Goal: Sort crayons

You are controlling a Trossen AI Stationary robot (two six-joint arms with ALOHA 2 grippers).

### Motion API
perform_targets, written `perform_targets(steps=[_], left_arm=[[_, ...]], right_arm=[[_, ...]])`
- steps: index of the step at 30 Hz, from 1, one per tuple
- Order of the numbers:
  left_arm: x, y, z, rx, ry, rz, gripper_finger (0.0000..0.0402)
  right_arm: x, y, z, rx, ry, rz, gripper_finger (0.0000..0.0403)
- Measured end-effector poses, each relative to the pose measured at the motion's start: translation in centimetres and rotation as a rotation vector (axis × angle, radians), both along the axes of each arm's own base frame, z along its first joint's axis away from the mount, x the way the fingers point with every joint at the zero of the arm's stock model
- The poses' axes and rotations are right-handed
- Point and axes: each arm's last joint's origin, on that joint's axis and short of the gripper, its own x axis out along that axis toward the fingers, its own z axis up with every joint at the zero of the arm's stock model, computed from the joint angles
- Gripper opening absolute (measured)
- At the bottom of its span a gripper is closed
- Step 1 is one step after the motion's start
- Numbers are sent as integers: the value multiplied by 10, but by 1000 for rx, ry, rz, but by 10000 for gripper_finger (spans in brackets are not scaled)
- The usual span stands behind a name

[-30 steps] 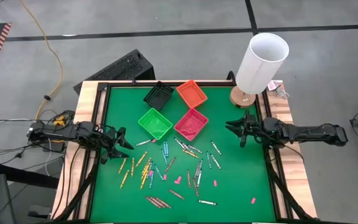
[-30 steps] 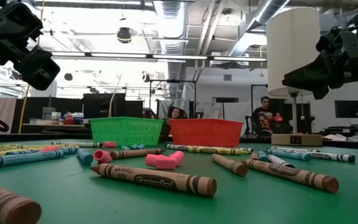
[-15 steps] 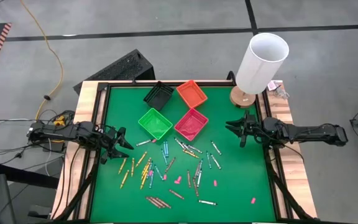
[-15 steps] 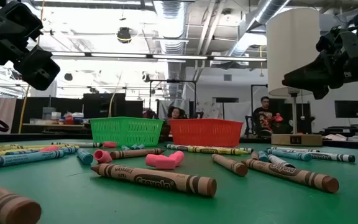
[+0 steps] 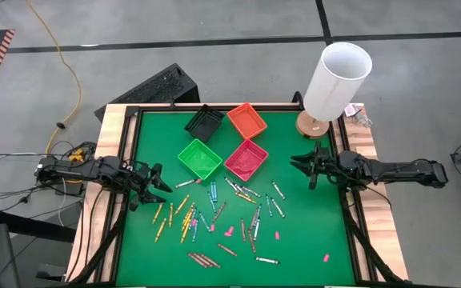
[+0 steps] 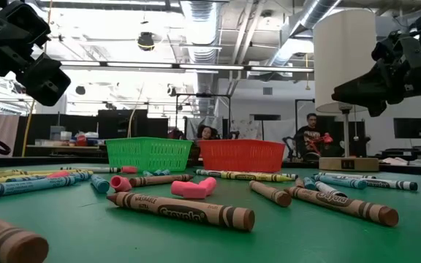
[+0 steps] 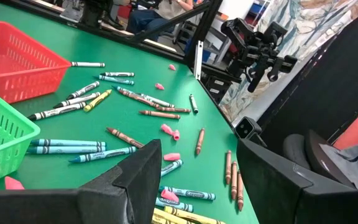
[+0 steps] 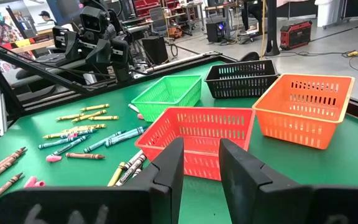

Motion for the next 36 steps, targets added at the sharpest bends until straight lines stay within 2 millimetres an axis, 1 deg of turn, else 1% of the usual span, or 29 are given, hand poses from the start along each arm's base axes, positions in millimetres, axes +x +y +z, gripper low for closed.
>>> perform_targets(steps=[12,23,28,31,33,36], left_arm=[[0,0,0,0,-3,3,199],[2,5,0,0,-7,193,199],[2,6,0,-135,25,230,199],[2,7,2,-249,36,264,199],[2,9,3,-326,36,313,199],[2,13,6,-460,1,459,199]], right_arm=[[0,0,0,0,0,0,111],[0,0,0,0,0,0,111],[0,0,0,0,0,0,111],[0,0,0,0,0,0,111],[0,0,0,0,-1,0,111],[0,0,1,32,-15,-3,111]])
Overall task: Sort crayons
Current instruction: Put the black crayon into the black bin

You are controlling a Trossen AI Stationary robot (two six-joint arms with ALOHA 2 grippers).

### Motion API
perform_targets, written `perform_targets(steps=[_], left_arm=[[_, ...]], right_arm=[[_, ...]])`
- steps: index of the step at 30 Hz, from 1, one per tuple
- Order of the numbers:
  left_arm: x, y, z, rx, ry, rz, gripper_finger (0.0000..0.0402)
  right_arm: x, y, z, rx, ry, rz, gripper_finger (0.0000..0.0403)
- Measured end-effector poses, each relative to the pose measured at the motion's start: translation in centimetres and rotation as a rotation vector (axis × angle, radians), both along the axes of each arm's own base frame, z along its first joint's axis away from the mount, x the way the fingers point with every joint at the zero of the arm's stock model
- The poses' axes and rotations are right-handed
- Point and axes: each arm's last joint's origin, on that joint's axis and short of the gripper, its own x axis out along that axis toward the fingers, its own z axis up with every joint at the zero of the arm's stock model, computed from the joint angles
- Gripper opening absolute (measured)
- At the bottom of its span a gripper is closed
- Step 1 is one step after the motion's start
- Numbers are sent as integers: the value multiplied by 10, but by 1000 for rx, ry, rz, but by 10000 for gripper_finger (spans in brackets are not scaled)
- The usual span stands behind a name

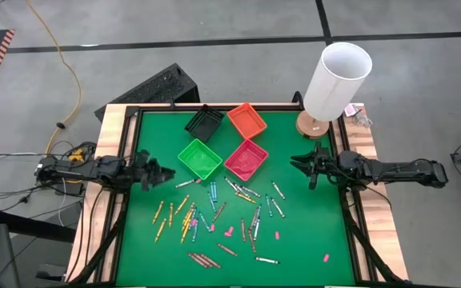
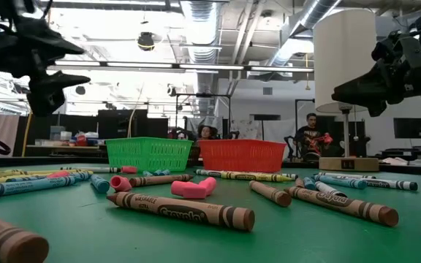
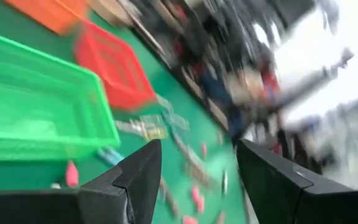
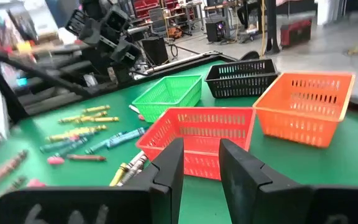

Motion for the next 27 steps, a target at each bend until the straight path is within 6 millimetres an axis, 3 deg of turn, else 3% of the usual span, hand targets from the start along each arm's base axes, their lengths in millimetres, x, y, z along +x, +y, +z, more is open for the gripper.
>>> perform_targets(steps=[4,8,12,16,22,27], left_arm=[[-1,6,2,-195,-52,190,199],[-3,10,1,-229,-69,342,199],[-4,12,2,-251,-92,436,199],[-4,12,4,-265,-112,440,199],[-7,9,27,-246,-314,283,199],[-13,9,43,-217,-474,240,199]], right_arm=[[0,1,1,259,-80,-19,111],[0,2,1,526,-149,-43,111],[0,2,1,658,-185,-63,111],[0,-2,3,682,-243,-140,111],[-1,-5,19,667,-371,-131,111],[-5,0,62,587,-423,103,111]])
